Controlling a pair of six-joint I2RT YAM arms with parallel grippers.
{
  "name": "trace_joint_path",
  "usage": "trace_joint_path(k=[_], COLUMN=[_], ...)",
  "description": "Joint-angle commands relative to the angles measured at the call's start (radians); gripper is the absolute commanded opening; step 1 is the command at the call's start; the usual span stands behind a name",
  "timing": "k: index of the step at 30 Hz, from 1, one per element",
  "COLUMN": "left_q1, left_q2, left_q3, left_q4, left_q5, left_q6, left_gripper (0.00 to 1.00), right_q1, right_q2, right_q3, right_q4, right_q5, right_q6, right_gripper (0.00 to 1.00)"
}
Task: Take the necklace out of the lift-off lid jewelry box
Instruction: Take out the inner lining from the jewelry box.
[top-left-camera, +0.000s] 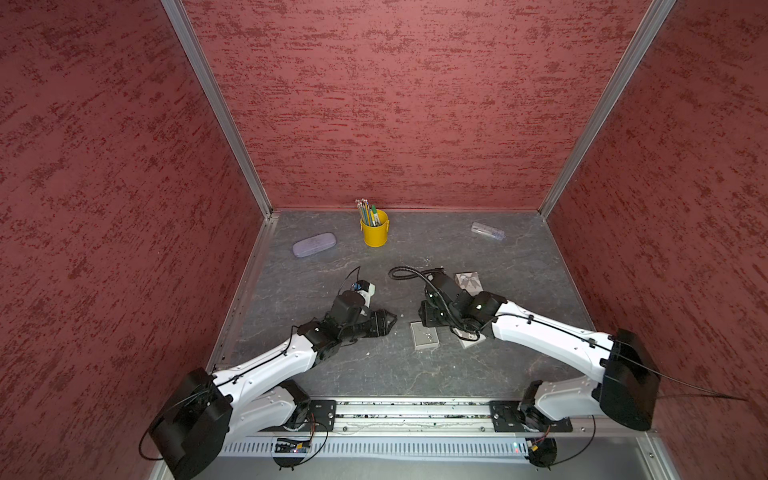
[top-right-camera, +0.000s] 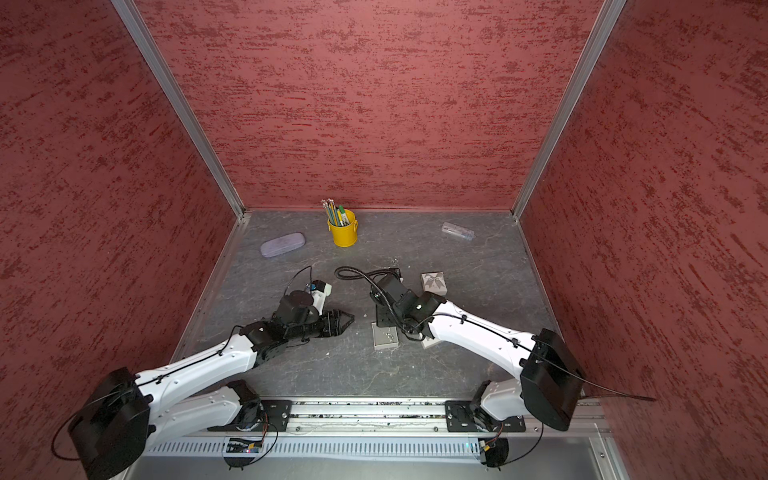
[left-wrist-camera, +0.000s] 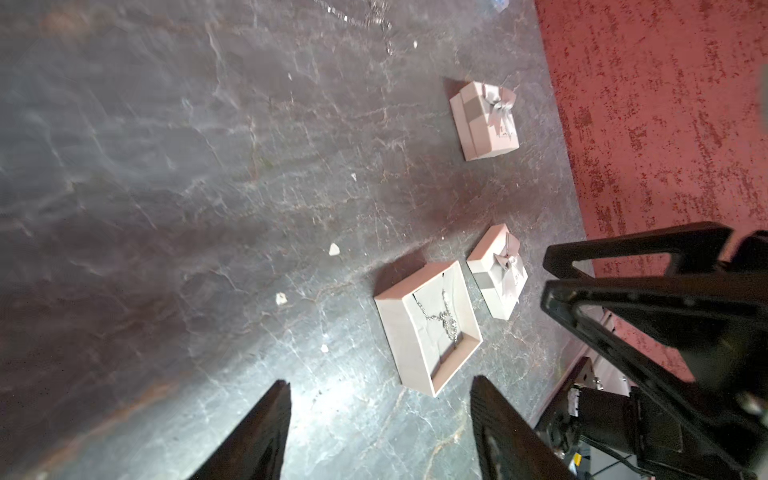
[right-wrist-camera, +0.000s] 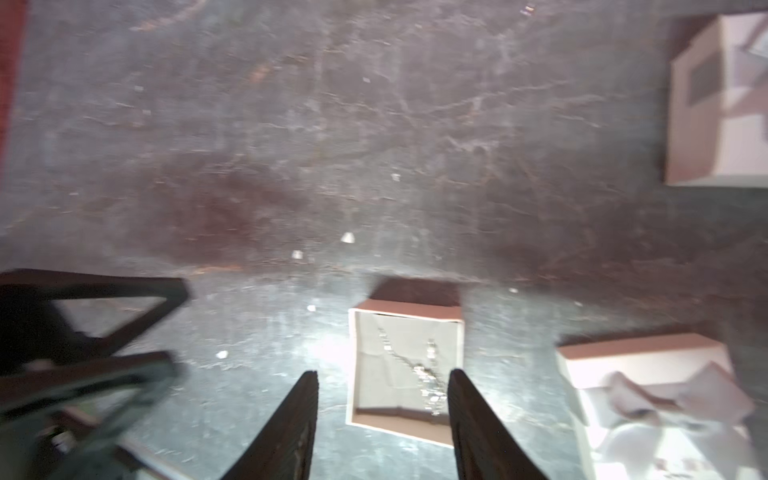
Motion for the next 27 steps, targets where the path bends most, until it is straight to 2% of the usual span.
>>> trace_joint_path(k=[1, 8, 17, 27], left_q1=[-0.04, -0.108, -0.152, -0.157], left_q2=[0.058, 0.177, 0.231, 0.265], left_q3=[0.015, 0.031, 0.03, 0.045], left_q4=[-0.006, 0.079, 0.133, 0.143], left_q5=[-0.047, -0.038, -0.038, -0.021], left_q6=[-0.149, -0.237, -0.268, -0.272], left_gripper=[0.63, 0.52, 0.5, 0.48], right_q1=[0.031, 0.033, 0.033, 0.033], right_q2=[0.047, 0.116, 0.182, 0.228], right_q3=[0.009, -0.006, -0.006, -0.004], right_q4=[-0.016, -0.012, -0.021, -0.02], right_q5=[-0.047, -0.039, -0.003, 0.004], right_q6=[0.05, 0.063, 0.042, 0.028], right_gripper=[0.55, 0.52, 0.52, 0.5])
